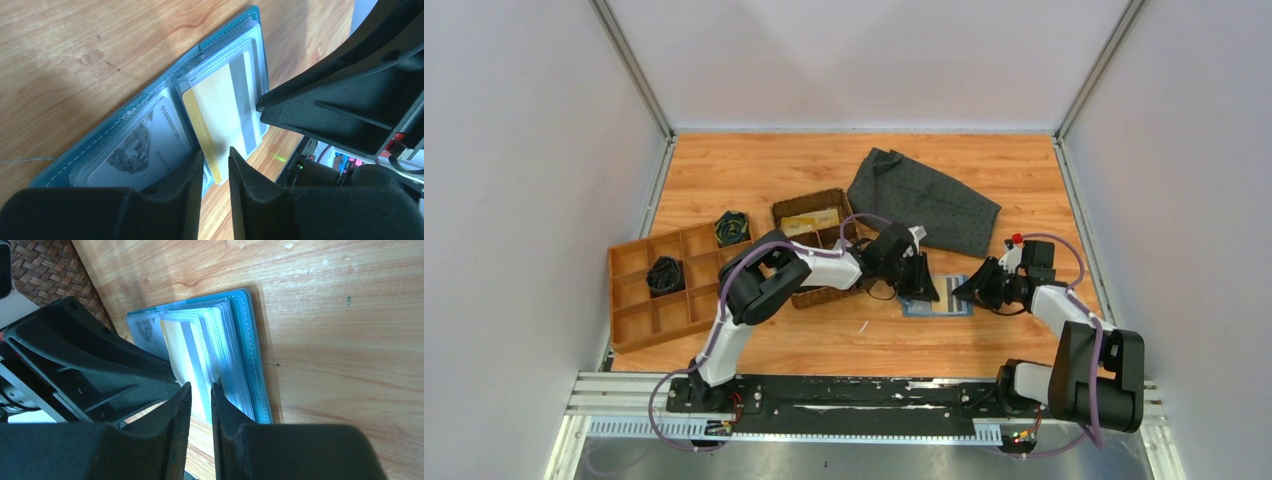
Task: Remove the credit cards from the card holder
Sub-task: Remove the credit card from the card holder.
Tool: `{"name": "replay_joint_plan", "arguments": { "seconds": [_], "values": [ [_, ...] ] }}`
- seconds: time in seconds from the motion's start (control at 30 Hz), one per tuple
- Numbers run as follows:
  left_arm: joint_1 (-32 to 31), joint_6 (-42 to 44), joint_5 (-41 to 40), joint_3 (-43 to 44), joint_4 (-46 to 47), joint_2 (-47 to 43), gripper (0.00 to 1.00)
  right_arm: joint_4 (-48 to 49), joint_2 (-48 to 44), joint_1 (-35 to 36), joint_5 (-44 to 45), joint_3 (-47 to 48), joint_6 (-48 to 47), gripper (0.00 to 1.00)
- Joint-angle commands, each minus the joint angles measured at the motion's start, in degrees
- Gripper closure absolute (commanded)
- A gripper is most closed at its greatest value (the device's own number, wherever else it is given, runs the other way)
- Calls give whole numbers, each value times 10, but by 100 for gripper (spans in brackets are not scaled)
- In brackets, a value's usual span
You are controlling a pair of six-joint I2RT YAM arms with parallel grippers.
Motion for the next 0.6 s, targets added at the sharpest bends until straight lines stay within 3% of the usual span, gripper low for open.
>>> {"name": "replay_joint_plan", "arguments": {
  "seconds": [0.0,0.13,0.23,0.57],
  "values": [
    [1,-11,-5,-19,27,10,76,-43,21,6,45,-38,-9,76],
    [5,-28,-6,-46,70,0,86,-43,27,6,47,-36,-9,76],
    [6,-46,12,-59,116,4,100,-43,30,6,47,-36,-8,76],
    [13,-47,2,-95,146,-19,100,-46,31,6,57,-34,-5,77]
  ]
}}
